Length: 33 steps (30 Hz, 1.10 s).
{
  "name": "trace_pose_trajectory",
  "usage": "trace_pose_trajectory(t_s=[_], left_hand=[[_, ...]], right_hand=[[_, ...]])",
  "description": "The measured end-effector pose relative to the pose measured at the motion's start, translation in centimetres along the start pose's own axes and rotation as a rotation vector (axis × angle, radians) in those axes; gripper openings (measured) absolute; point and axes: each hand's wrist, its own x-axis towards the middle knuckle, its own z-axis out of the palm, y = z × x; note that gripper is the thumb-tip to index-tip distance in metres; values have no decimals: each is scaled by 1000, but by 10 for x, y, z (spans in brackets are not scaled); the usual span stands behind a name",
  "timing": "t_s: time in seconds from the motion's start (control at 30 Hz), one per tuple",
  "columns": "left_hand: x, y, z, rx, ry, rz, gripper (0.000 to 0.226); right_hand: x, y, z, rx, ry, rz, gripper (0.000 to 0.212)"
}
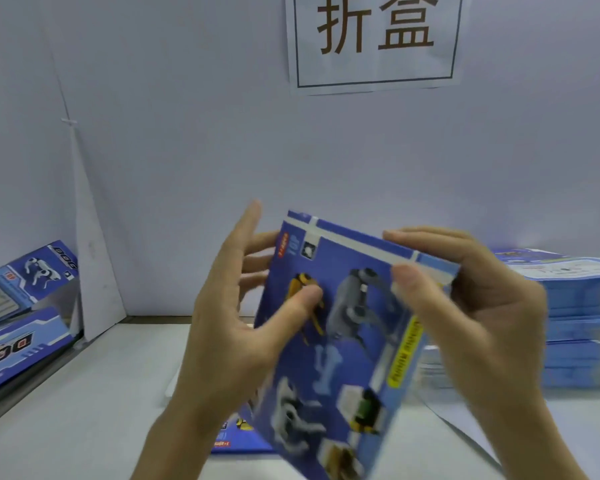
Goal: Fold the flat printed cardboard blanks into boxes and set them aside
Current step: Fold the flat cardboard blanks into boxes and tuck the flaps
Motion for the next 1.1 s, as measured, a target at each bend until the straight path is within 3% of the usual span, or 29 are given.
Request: trace_pose_trajectory(t_s=[0.1,0.17,0.27,0.37,0.57,0.63,0.7,0.83,0.93,1.1], left_hand=[[1,-5,-7,-182,-22,-93,66],[0,-6,-3,-430,-83,-173,66],[5,-4,3,-624,-109,-300,66],[11,-3,5,-583,-22,-343,44],[8,1,12,-586,58,-392,23],[7,-1,11,-598,46,-409,24],[9,1,9,-600,28,-422,39],[11,0,7,-599,31,-433,30],[12,-1,8,-600,35,-446,29],[10,0,10,-577,70,-447,28]], right_hand=[[0,5,-7,204,-37,200,27],[-2,9,-1,421,-86,329,14],[-8,15,8,588,-131,471,23],[-10,13,10,575,-165,467,12],[-13,10,12,536,-110,383,23],[-14,9,13,544,-86,364,19],[-15,9,15,559,-72,357,12],[-15,9,18,526,-20,347,20],[-14,10,18,460,-21,329,11],[-14,13,17,626,-43,448,18]])
